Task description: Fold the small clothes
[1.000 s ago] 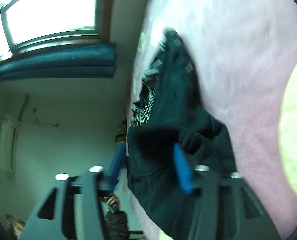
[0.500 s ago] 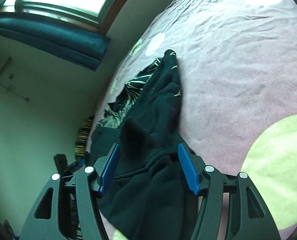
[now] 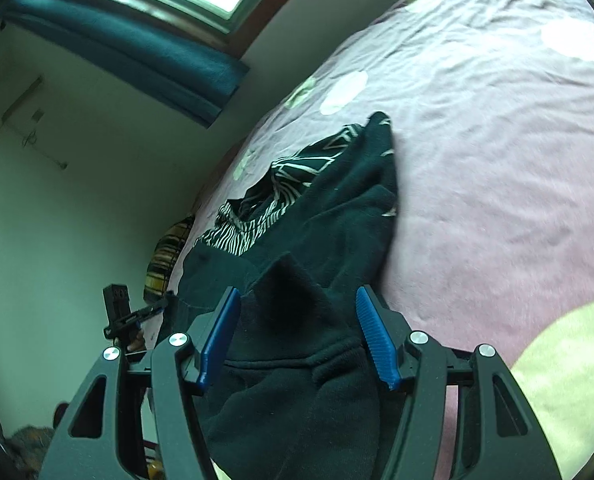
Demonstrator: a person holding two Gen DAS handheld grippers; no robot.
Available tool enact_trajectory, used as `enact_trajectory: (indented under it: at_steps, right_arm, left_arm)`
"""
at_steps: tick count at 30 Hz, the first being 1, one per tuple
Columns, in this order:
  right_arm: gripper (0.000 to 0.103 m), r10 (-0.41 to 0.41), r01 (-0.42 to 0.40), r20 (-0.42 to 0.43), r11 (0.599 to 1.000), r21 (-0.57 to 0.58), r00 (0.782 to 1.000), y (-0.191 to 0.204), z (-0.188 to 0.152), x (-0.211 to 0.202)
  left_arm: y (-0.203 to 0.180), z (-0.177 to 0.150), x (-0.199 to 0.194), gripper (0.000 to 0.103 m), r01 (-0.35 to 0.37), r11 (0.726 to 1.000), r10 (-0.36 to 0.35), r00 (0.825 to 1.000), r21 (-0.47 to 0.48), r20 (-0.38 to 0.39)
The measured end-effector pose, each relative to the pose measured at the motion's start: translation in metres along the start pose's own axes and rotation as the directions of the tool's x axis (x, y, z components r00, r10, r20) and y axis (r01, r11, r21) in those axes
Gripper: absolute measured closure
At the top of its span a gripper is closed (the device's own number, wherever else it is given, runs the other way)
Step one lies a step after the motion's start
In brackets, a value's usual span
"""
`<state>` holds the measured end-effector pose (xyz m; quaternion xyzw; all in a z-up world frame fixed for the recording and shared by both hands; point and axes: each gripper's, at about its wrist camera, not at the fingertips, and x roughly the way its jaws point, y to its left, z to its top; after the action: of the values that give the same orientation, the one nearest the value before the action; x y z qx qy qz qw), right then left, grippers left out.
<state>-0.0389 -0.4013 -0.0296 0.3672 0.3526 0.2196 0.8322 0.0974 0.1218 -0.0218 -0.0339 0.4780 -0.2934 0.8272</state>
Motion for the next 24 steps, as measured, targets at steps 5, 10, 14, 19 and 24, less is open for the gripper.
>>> enact_trajectory:
  at_steps: [5,10,14,19,24]
  right_arm:
    - [0.043,-0.065,0.064,-0.008,0.993,-0.103,0.998,0.013,0.005,0.011]
    - [0.048,-0.120,0.117,-0.005,0.973,-0.197,0.993,0.023,0.006,0.023]
    - [0.082,-0.225,0.215,-0.010,0.943,-0.253,0.974,0.030,0.003,0.030]
    - [0.096,-0.232,0.237,0.051,0.934,-0.267,0.971,0.039,-0.003,0.020]
    - [0.096,-0.246,0.270,0.115,0.915,-0.299,0.962,0.061,-0.008,0.007]
  left_arm:
    - [-0.004,0.000,0.002,0.065,-0.037,0.999,0.037,0.999,0.016,0.002]
    - [-0.018,-0.003,0.006,0.066,-0.110,0.990,0.109,0.994,0.089,0.008]
    - [-0.028,-0.007,0.007,0.085,-0.189,0.968,0.190,0.982,0.163,0.014]
    - [-0.039,-0.013,-0.001,0.091,-0.216,0.956,0.209,0.976,0.197,0.054]
    - [-0.044,-0.012,-0.019,0.093,-0.221,0.964,0.206,0.972,0.145,0.113]
